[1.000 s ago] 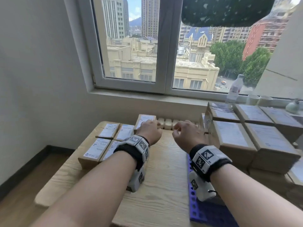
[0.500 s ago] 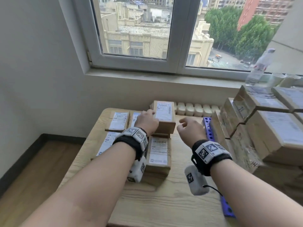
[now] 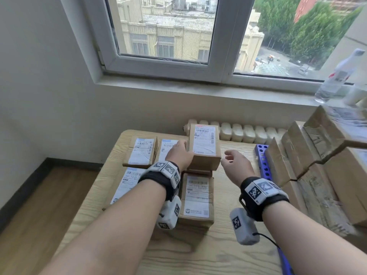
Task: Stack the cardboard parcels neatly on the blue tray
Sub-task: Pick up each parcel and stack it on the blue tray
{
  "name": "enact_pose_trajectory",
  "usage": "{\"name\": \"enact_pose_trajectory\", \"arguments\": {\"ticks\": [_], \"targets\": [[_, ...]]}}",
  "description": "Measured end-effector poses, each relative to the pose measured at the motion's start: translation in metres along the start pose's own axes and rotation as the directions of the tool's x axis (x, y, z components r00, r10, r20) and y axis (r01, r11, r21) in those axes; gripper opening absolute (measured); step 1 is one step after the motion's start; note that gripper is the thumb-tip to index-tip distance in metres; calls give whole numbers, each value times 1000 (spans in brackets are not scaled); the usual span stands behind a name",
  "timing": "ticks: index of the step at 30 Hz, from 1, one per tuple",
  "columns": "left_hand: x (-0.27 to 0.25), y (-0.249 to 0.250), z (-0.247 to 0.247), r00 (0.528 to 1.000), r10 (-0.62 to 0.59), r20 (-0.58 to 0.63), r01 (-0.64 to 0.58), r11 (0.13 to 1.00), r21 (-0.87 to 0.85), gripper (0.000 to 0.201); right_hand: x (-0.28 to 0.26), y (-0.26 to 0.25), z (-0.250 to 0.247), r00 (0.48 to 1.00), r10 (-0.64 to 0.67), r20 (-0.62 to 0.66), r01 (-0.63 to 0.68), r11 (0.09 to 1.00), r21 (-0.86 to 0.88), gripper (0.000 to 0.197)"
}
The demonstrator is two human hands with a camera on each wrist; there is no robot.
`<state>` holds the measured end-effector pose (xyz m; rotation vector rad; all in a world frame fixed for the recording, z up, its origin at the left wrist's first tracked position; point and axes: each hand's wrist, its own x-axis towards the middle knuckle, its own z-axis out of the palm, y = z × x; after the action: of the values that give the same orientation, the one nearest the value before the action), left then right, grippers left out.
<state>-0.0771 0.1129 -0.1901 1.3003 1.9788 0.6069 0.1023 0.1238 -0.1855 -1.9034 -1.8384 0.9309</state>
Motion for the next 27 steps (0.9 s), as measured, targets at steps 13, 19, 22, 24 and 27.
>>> {"name": "enact_pose_trajectory", "arguments": {"ticks": [13, 19, 22, 24, 27], "targets": [[32, 2, 17, 991, -106, 79, 122, 963, -241, 46, 41, 5, 22, 979, 105, 177, -138, 973, 187, 52], [31, -9, 20, 976, -180, 121, 213, 905, -367, 59, 26, 4, 25, 971, 91, 219, -141, 964, 227, 30], [20, -10, 16, 974, -198, 113, 228, 880, -417, 59, 14, 3, 21, 974, 98, 204, -156, 944, 292, 32], [14, -12, 13, 977, -176, 122, 212, 872, -442, 46, 4, 4, 16, 981, 89, 174, -145, 928, 343, 30], [-2, -9, 8, 983, -103, 152, 164, 863, -477, 40, -16, 4, 5, 990, 62, 123, -106, 911, 399, 23]]}}
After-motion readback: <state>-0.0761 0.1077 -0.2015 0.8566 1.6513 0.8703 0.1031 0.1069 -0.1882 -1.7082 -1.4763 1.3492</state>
